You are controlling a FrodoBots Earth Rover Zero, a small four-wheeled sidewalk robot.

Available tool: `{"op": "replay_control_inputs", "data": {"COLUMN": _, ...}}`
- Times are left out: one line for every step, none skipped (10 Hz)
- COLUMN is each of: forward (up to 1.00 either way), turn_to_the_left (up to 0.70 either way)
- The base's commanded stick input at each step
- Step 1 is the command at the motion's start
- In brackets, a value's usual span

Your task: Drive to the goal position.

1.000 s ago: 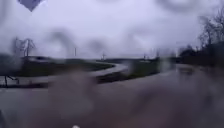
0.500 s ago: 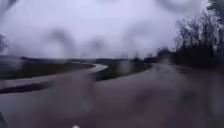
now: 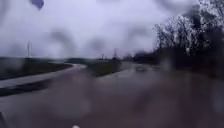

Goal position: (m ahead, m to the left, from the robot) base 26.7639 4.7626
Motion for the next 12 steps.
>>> {"op": "replay_control_inputs", "data": {"forward": 0.00, "turn_to_the_left": -0.70}}
{"op": "replay_control_inputs", "data": {"forward": 0.00, "turn_to_the_left": -0.70}}
{"op": "replay_control_inputs", "data": {"forward": 0.06, "turn_to_the_left": -0.20}}
{"op": "replay_control_inputs", "data": {"forward": 0.51, "turn_to_the_left": -0.47}}
{"op": "replay_control_inputs", "data": {"forward": 0.64, "turn_to_the_left": -0.15}}
{"op": "replay_control_inputs", "data": {"forward": 0.70, "turn_to_the_left": 0.00}}
{"op": "replay_control_inputs", "data": {"forward": 0.70, "turn_to_the_left": 0.00}}
{"op": "replay_control_inputs", "data": {"forward": 0.70, "turn_to_the_left": 0.00}}
{"op": "replay_control_inputs", "data": {"forward": 0.70, "turn_to_the_left": 0.00}}
{"op": "replay_control_inputs", "data": {"forward": 0.70, "turn_to_the_left": 0.00}}
{"op": "replay_control_inputs", "data": {"forward": 0.70, "turn_to_the_left": 0.00}}
{"op": "replay_control_inputs", "data": {"forward": 0.70, "turn_to_the_left": 0.00}}
